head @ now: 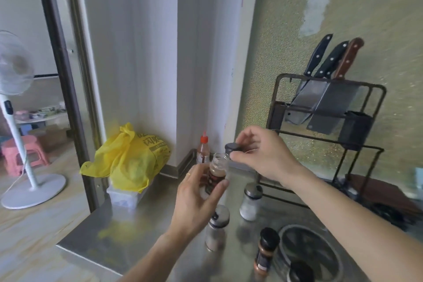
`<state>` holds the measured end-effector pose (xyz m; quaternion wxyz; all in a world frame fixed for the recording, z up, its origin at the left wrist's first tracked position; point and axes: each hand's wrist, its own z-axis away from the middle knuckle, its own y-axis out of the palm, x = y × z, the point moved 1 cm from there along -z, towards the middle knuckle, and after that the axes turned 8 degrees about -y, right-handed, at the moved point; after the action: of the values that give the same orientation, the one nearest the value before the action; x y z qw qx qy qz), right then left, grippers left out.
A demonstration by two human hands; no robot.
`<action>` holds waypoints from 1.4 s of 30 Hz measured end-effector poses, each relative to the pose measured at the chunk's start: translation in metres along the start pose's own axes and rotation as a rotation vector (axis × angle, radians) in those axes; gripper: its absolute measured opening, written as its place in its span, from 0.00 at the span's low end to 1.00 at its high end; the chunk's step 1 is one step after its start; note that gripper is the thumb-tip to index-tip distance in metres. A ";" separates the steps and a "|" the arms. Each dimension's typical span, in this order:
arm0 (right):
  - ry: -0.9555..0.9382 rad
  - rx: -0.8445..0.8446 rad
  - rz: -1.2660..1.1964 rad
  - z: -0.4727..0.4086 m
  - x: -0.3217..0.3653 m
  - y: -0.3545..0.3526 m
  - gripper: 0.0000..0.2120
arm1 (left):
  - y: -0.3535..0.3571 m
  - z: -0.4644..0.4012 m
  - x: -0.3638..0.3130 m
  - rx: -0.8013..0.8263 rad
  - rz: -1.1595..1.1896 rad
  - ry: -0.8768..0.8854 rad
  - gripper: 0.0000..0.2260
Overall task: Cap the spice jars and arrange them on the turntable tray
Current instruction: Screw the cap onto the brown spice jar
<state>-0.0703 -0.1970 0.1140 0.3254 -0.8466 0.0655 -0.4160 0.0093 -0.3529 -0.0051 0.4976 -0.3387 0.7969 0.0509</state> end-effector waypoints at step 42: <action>0.081 0.469 0.520 0.158 0.040 -0.174 0.13 | 0.089 0.106 -0.126 0.329 0.015 0.228 0.14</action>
<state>0.0461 0.0015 0.1759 0.6032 -0.6866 0.1945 -0.3563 0.0722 -0.1783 0.0236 0.4522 -0.2506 0.8482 -0.1151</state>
